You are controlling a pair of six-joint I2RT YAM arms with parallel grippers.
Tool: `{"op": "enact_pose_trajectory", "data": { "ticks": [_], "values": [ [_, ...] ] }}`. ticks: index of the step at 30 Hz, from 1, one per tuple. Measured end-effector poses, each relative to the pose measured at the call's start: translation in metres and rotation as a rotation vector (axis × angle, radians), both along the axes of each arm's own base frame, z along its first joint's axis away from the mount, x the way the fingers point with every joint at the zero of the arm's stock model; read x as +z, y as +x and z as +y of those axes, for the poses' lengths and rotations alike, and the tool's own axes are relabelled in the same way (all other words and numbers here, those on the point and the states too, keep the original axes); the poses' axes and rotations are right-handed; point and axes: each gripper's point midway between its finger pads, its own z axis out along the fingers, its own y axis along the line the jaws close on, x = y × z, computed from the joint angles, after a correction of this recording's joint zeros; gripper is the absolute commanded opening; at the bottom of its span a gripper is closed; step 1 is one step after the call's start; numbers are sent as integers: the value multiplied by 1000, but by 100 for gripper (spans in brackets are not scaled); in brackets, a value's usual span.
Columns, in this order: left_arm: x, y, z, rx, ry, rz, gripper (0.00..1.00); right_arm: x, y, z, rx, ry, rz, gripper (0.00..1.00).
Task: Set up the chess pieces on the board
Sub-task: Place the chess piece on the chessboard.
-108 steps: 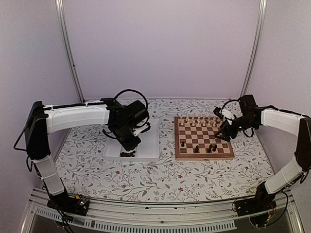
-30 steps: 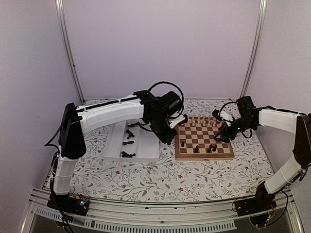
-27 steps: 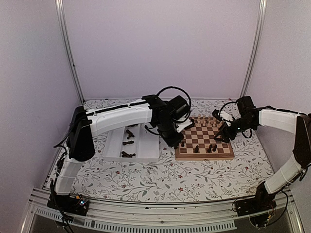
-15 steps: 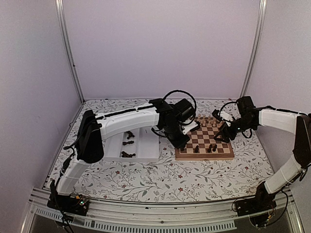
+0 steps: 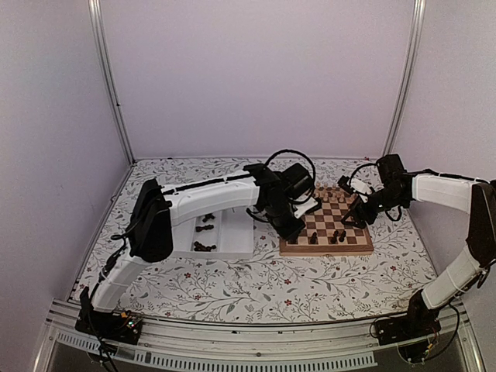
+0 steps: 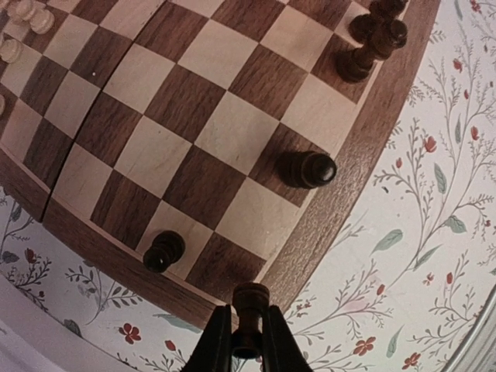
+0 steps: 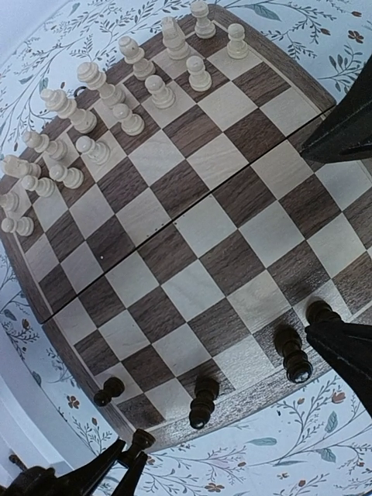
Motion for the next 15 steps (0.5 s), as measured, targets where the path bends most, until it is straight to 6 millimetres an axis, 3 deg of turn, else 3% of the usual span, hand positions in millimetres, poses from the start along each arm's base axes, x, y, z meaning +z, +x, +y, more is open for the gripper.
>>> {"op": "enact_pose_trajectory", "data": {
  "ticks": [15],
  "values": [
    [-10, 8, 2, 16, 17, -12, 15, -4, -1, -1, -2, -8, 12, 73]
  ]
}}
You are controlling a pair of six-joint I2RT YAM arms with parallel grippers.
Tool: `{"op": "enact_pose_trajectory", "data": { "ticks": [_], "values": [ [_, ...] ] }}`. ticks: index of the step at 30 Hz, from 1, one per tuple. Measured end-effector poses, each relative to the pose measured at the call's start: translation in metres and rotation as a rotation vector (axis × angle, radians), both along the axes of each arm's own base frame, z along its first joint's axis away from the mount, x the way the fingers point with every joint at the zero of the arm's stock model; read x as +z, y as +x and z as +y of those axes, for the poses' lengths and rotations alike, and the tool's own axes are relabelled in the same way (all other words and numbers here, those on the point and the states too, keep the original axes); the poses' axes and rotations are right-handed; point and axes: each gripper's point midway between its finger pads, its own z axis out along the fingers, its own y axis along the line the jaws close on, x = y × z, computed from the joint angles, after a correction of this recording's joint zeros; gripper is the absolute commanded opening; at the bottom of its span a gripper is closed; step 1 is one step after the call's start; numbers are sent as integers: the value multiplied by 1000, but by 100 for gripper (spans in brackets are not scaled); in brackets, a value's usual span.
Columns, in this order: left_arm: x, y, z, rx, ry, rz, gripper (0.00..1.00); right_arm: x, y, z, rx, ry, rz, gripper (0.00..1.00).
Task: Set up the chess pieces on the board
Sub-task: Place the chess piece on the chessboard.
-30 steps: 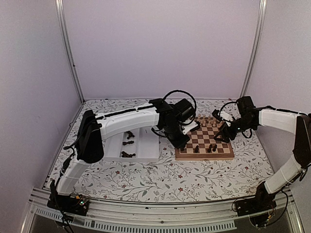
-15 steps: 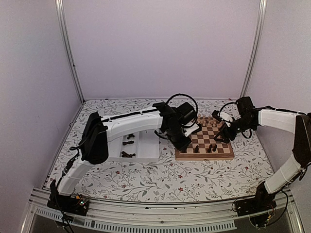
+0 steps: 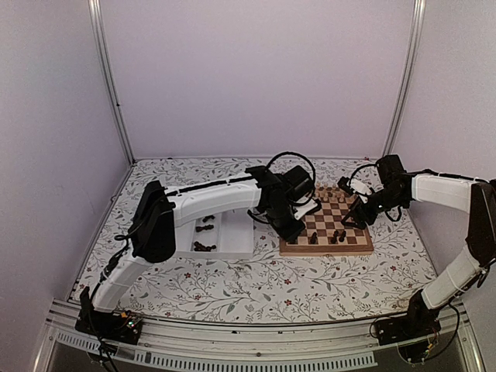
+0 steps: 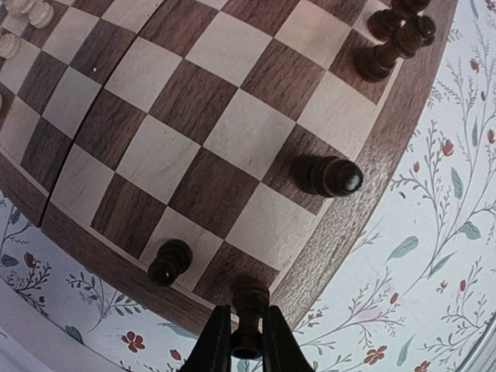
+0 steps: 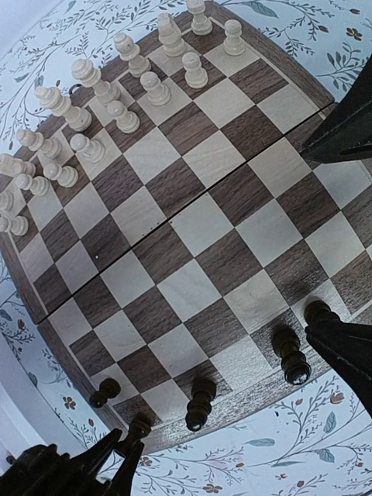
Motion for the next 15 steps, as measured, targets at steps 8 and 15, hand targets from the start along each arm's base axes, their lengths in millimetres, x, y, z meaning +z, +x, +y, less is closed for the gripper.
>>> {"op": "enact_pose_trajectory", "data": {
  "ticks": [8, 15],
  "values": [
    [-1, 4, 0, 7, 4, -15, 36, -3, 0, 0, 3, -2, 8, 73],
    [0, 6, -1, 9, -2, -24, 41, -6, -2, 0, 3, -5, 20, 73]
  ]
}}
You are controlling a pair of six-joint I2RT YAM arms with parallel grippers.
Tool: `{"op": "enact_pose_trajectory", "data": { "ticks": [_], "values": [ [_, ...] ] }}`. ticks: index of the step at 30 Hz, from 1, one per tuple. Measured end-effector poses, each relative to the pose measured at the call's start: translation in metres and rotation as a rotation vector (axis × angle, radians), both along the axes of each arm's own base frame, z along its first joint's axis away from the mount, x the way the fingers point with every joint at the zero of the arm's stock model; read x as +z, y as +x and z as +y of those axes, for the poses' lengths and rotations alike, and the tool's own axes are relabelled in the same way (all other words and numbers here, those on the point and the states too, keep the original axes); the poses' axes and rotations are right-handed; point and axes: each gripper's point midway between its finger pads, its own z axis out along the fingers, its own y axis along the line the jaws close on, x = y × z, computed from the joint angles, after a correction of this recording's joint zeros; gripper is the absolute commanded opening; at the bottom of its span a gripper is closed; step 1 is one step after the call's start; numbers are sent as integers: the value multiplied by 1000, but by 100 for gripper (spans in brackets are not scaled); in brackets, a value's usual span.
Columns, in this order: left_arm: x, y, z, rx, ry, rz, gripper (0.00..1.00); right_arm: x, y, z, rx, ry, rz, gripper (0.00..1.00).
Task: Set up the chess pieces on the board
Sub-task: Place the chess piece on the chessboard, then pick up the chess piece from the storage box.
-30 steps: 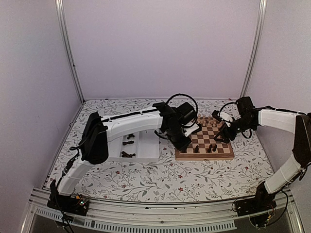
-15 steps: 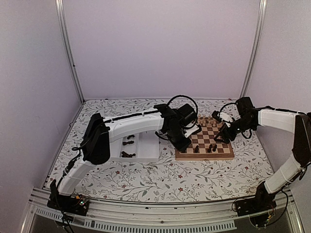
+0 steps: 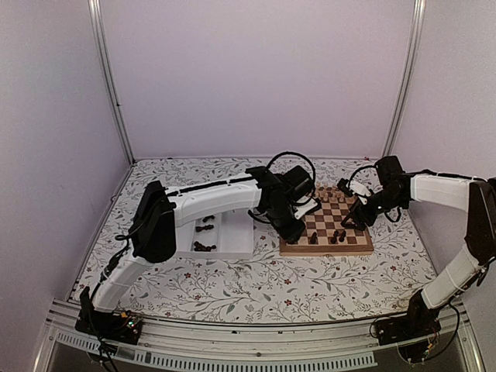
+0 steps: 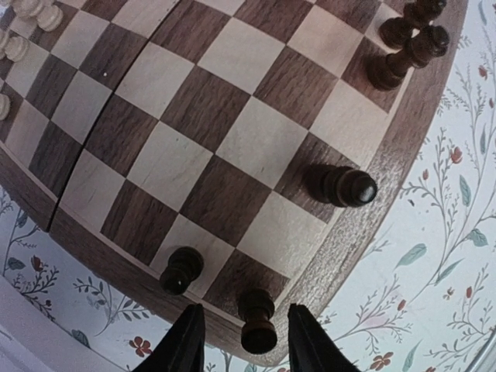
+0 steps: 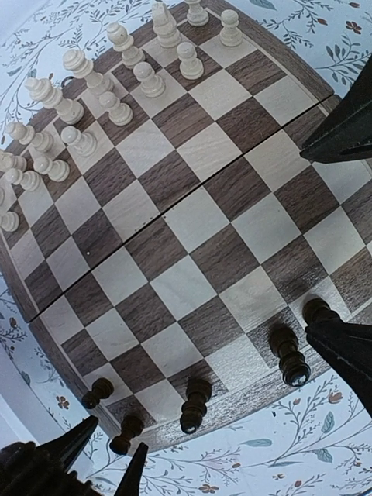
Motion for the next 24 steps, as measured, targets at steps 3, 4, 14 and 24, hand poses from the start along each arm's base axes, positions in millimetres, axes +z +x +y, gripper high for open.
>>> {"op": "enact_pose_trajectory", "data": {
  "ticks": [3, 4, 14, 24],
  "values": [
    [0, 0, 1, -1, 2, 1, 41, 0, 0, 0, 1, 0, 1, 73],
    [1, -1, 1, -2, 3, 0, 42, 0, 0, 0, 1, 0, 1, 73],
    [85, -3, 96, 88, 26, -113, 34, -1, -3, 2, 7, -1, 8, 73],
    [37, 29, 233, 266, 237, -72, 31, -2, -5, 4, 18, -4, 11, 73]
  ]
}}
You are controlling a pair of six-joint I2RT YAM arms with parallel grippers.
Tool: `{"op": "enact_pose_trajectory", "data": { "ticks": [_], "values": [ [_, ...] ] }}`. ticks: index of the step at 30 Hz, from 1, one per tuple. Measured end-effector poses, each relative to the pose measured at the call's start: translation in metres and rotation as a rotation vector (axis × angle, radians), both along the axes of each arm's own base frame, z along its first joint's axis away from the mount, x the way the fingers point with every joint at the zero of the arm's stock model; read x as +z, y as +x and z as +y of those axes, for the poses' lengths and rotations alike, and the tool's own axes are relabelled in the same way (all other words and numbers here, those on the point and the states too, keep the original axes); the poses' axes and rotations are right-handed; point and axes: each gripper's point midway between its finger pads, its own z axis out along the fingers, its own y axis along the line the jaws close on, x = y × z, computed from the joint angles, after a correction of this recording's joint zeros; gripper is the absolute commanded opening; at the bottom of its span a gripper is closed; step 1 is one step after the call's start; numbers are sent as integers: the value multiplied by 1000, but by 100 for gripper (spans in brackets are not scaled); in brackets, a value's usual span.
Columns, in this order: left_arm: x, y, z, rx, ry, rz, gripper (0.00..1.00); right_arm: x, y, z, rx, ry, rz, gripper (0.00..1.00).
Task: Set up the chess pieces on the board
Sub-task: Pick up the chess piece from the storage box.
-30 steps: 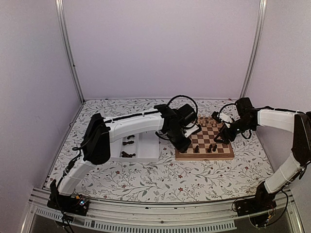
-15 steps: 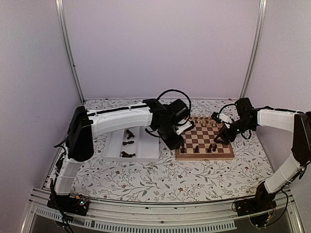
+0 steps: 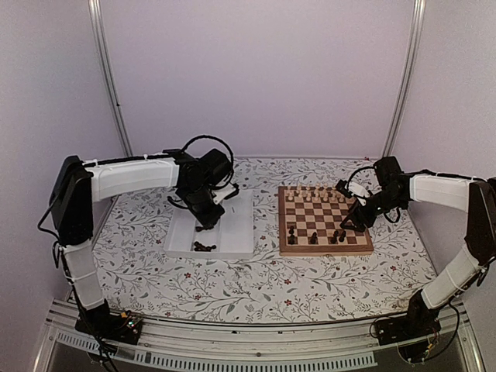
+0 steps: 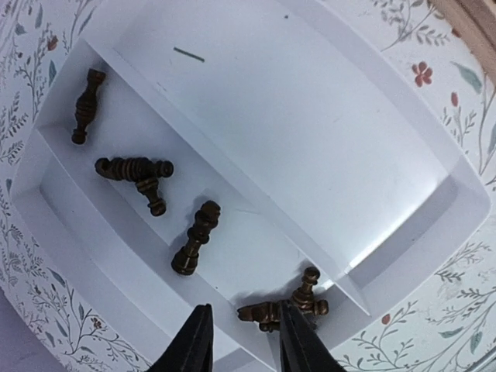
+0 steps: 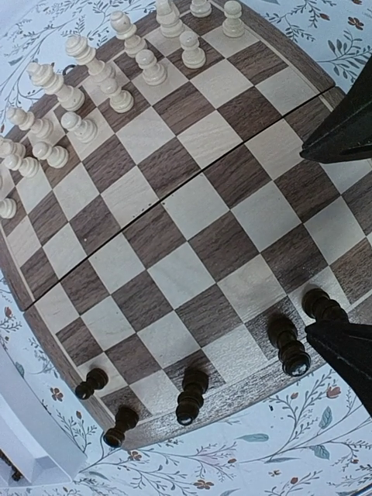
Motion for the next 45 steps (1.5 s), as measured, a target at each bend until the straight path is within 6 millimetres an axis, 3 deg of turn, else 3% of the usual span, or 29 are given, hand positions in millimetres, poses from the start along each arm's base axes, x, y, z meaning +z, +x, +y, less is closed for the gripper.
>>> {"op": "enact_pose_trajectory", "data": {
  "ticks": [8, 17, 23, 31, 45],
  "values": [
    [-21, 12, 21, -6, 45, 31, 26, 0, 0, 0, 4, -1, -1, 72],
    [-64, 22, 33, -8, 151, 58, 31, 0, -1, 0, 5, -2, 1, 72],
    [-66, 29, 42, 1, 179, 37, 35, -1, -2, 0, 6, -3, 5, 72],
    [-83, 27, 43, -10, 190, 73, 25, -1, -2, 0, 8, -3, 6, 72],
    [-84, 16, 45, 55, 172, 123, 8, -4, -5, 5, 21, 9, 24, 68]
  ]
}}
